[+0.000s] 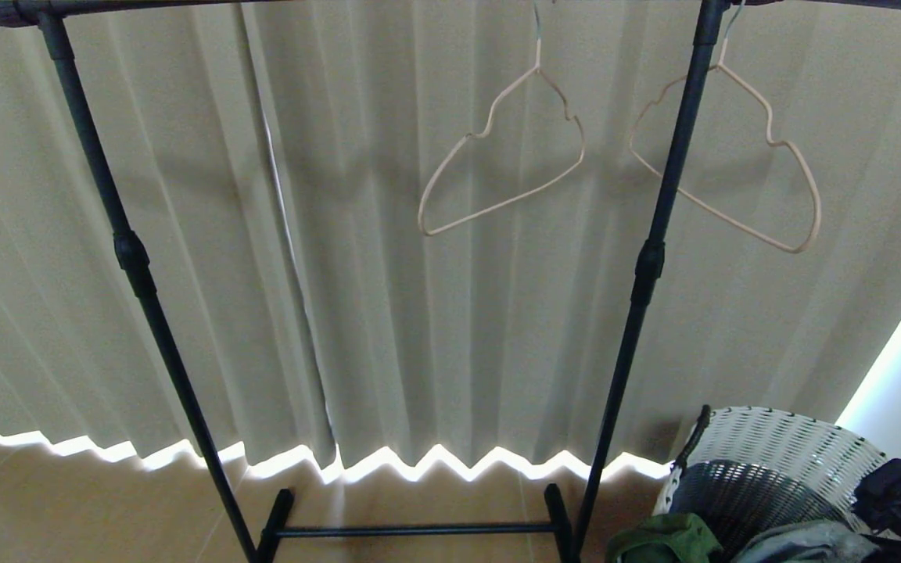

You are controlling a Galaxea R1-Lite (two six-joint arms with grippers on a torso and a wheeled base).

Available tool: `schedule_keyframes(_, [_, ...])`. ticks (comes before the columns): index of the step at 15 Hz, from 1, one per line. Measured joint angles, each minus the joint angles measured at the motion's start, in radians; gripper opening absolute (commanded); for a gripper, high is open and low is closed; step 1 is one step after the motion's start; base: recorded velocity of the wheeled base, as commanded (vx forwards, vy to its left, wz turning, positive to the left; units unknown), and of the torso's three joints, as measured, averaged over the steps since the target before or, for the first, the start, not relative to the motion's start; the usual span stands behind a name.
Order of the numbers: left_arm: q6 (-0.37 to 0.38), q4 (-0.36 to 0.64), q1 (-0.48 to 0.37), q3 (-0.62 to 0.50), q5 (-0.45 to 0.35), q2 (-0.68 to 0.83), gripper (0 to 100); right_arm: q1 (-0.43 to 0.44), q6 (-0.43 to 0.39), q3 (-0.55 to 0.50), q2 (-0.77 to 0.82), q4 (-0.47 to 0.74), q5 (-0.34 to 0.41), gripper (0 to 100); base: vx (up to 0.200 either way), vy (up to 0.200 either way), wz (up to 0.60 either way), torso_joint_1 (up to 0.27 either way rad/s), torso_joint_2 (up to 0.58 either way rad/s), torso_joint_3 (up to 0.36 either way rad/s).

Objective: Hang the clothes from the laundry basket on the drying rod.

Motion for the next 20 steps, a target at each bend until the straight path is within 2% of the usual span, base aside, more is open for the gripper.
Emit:
schedule_keyframes(3, [0.0, 0.0, 0.0, 0.0, 0.0, 0.0, 100, -0.025, 0.058, -0.152, -0.234, 0.3, 0.0, 0, -0.2, 0.0, 0.0, 0.002, 0.0, 0.004])
schedule_keyframes(5, [-0.001, 0.0, 0.0, 0.0, 0.0, 0.0, 100, -0.033, 0.073, -0.223, -0.359, 0.409, 0.0, 0, -0.2, 0.0, 0.0, -0.002, 0.0, 0.002])
schedule_keyframes(8, [-0.001, 0.0, 0.0, 0.0, 0.0, 0.0, 100, -0.037, 0.077, -0.245, -0.457, 0.426, 0.0, 0, -0.2, 0.0, 0.0, -0.002, 0.0, 0.004])
schedule_keyframes(12, [-0.001, 0.0, 0.0, 0.0, 0.0, 0.0, 100, -0.037, 0.077, -0.25, -0.491, 0.425, 0.0, 0, -0.2, 0.0, 0.0, -0.002, 0.0, 0.005])
schedule_keyframes(18, [0.0, 0.0, 0.0, 0.0, 0.0, 0.0, 100, -0.033, 0.076, -0.245, -0.495, 0.426, 0.0, 0, 0.0, 0.0, 0.0, 0.0, 0.0, 0.0])
schedule_keyframes(20, [0.0, 0.0, 0.0, 0.0, 0.0, 0.0, 100, -0.03, 0.076, -0.244, -0.494, 0.425, 0.0, 0, 0.0, 0.2, 0.0, 0.005, 0.0, 0.007])
